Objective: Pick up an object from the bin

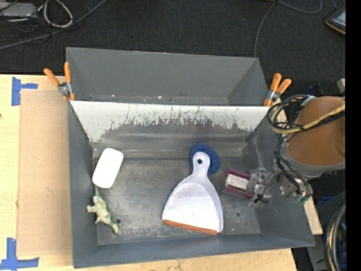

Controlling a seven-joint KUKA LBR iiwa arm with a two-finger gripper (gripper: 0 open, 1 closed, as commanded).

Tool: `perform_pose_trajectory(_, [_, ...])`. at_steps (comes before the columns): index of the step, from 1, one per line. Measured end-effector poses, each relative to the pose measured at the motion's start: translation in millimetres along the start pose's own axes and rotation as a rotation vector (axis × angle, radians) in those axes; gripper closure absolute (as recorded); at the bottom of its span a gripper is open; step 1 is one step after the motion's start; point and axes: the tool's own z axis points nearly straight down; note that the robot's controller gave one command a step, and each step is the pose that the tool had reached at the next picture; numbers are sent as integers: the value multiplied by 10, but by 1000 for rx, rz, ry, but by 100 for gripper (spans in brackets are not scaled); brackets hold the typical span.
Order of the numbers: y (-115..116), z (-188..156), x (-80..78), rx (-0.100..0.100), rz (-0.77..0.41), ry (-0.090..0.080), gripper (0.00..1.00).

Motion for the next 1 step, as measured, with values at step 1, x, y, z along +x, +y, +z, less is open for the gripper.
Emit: perform_pose_trajectory(1, [8, -432, -26, 1, -1, -7, 100])
